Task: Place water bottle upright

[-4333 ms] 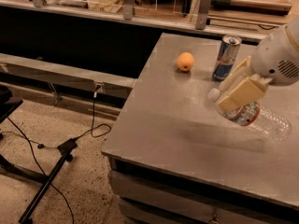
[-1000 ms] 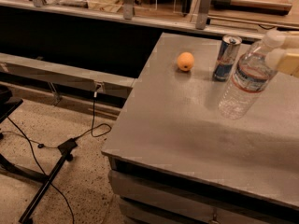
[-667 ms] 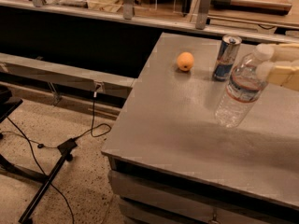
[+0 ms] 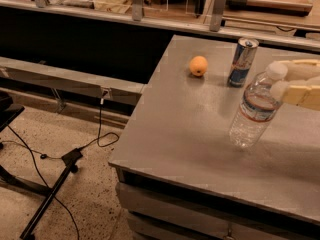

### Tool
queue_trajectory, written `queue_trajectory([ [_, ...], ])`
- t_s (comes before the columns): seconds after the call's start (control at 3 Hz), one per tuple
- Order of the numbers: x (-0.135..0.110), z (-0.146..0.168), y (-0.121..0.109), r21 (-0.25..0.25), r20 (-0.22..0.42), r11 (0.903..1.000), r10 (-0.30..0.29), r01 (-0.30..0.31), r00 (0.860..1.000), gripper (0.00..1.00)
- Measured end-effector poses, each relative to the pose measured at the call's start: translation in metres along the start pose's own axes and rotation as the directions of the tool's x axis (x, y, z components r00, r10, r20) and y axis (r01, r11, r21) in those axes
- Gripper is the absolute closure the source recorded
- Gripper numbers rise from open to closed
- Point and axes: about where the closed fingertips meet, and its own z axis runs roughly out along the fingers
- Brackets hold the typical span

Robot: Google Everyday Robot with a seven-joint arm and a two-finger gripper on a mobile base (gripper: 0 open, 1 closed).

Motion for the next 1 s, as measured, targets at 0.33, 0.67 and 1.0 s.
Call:
queue_trajectory([
  [0.33,0.007,0.002,0.0,-0.01,-0.014,0.9999,0.003,-0.003,1.0,0.42],
  [0.67,0.021,0.005,-0.001,-0.038,-0.025,0.9987,0.031,-0.032,0.999,0.11],
  [1.0,0.032,0.006,0.0,-0.059,-0.017,0.9968,0.052,-0.053,0.999,0.0],
])
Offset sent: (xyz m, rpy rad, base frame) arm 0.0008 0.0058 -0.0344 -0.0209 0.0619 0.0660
